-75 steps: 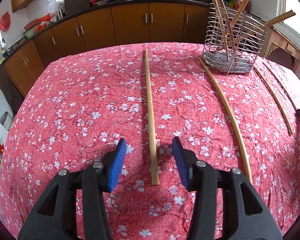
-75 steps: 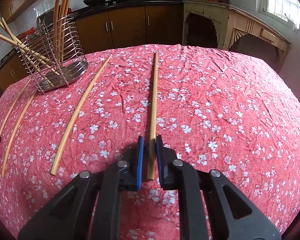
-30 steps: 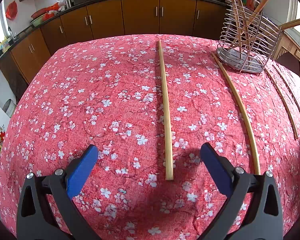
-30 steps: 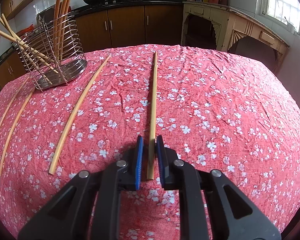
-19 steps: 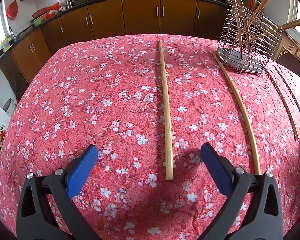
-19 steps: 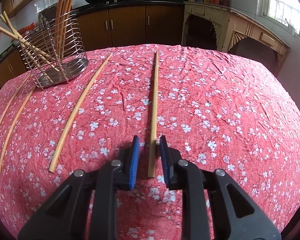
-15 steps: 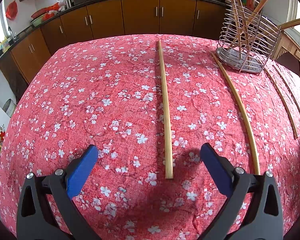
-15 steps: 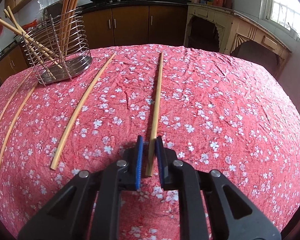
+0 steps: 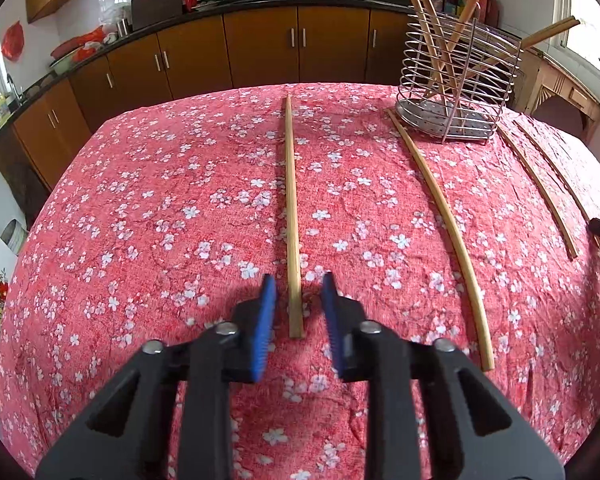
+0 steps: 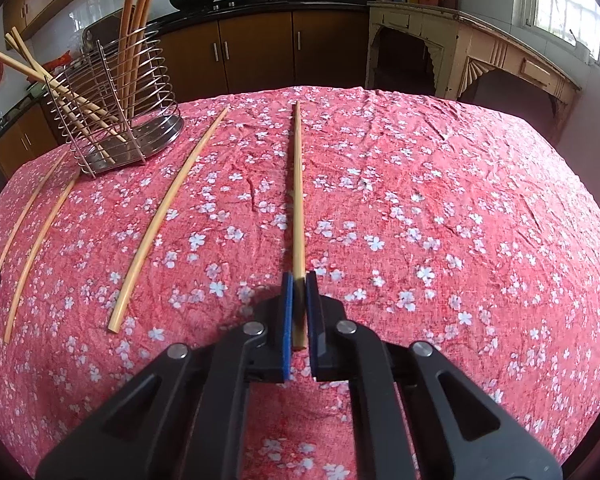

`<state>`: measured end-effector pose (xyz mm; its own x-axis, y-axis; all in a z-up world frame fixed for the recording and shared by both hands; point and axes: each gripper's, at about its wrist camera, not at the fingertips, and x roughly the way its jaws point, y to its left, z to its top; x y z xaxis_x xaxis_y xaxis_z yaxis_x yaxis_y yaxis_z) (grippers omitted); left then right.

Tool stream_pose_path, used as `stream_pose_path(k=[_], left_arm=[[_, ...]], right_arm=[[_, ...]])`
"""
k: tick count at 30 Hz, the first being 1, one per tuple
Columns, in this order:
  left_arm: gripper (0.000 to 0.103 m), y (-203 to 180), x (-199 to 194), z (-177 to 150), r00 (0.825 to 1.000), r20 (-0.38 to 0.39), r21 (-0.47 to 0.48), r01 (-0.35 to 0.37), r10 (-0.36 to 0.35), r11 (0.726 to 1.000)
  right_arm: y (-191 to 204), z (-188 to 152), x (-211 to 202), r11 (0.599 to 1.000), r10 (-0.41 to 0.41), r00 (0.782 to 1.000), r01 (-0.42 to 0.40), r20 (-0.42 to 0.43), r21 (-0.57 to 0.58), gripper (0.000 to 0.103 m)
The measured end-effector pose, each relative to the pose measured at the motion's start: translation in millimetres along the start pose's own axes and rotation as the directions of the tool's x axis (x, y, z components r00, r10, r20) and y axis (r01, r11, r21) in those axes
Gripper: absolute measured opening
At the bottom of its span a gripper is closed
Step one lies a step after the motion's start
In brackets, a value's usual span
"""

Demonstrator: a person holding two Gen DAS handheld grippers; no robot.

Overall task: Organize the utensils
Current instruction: 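Lower the left tool onto another chopstick and close it, then lift both held chopsticks and carry them over the wire holder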

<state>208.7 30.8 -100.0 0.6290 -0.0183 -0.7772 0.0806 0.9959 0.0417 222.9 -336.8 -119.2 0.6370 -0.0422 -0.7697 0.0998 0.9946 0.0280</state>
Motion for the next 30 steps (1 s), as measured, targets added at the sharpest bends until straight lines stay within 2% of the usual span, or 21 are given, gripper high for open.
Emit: stream_pose_path(k=[1, 2, 11, 18, 26, 30], left_arm=[[0.009, -0.5, -3.0, -2.2, 1.000, 0.001, 0.000, 0.004, -0.004, 1.000], [0.007, -1.9, -6.4, -4.5, 1.000, 0.001, -0.006, 0.009, -0.009, 1.000], [0.008, -4.1, -20.3, -22.5, 1.000, 0.014, 0.020, -0.026, 0.026, 0.999], [0.007, 7.3, -23.4, -16.3, 0.999, 0.020, -0.011, 0.025, -0.025, 1.000], [0.007, 20.5, -77.3, 5.7, 0.983, 0.180, -0.027, 0.044, -0.039, 0.999], [0.007, 23.6, -96.2, 19.1, 0.970, 0.237, -0.037, 0.055, -0.045, 0.998]], right_arm=[[-0.5, -1.3, -1.4, 1.000, -0.001, 1.000, 0.001, 0.001, 0.003, 0.007], [-1.0, -2.8, -2.8, 1.000, 0.000, 1.000, 0.000, 0.001, 0.006, 0.007], [0.5, -13.4, -11.2, 1.000, 0.000, 1.000, 0.000, -0.004, -0.003, 0.008], [2.3, -12.7, -19.7, 1.000, 0.001, 1.000, -0.001, 0.018, -0.014, 0.007], [-1.7, 4.4, -76.0, 1.000, -0.005, 0.983, 0.010, 0.182, -0.022, 0.007], [-1.7, 15.0, -91.4, 0.999, 0.001, 0.980, 0.006, 0.197, -0.034, 0.007]])
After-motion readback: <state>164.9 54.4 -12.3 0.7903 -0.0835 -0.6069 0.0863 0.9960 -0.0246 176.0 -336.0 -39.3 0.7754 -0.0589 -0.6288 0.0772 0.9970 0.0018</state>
